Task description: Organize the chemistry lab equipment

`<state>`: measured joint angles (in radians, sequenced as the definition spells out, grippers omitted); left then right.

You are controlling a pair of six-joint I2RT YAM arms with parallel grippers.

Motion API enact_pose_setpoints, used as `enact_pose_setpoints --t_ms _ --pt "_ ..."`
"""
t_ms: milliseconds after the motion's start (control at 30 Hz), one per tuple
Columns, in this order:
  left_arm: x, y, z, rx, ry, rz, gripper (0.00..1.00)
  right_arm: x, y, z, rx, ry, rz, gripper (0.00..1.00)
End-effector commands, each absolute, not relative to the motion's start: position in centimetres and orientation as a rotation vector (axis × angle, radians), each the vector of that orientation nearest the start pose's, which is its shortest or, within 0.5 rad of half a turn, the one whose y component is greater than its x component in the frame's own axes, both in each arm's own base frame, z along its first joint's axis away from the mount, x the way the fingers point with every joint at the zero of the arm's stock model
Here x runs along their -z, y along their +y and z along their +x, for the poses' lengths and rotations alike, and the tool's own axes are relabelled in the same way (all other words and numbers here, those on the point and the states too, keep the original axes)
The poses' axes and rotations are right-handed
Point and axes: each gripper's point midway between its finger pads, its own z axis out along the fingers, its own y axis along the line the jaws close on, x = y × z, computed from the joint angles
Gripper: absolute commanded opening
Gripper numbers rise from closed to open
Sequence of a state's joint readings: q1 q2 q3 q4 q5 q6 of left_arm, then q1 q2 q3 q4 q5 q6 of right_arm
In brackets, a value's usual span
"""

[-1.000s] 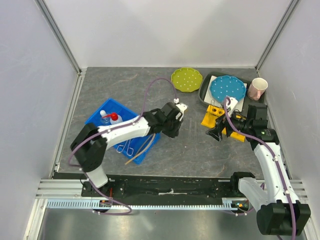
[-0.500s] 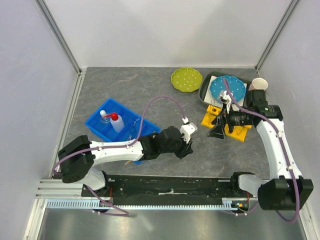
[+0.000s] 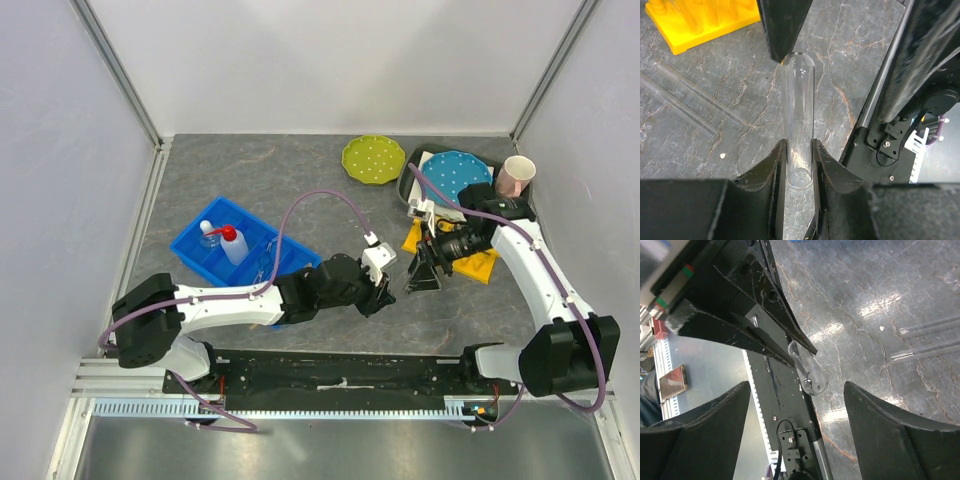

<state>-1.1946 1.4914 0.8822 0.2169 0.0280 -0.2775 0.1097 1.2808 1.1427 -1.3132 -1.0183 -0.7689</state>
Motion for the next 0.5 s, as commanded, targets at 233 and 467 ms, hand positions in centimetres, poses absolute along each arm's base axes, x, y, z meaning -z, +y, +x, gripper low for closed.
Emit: enact_pose_setpoints --t_ms 233,467 --pt "-19.7 -43.0 14.7 1.046 1.760 0.883 0.17 -20.5 16.6 18.1 -1.280 2.143 -1.103 0.70" --pt "-20.0 -43.1 14.6 1.050 1.750 0.887 0.18 -21.0 17.2 18.2 -1.326 2.147 -1.081 0.53"
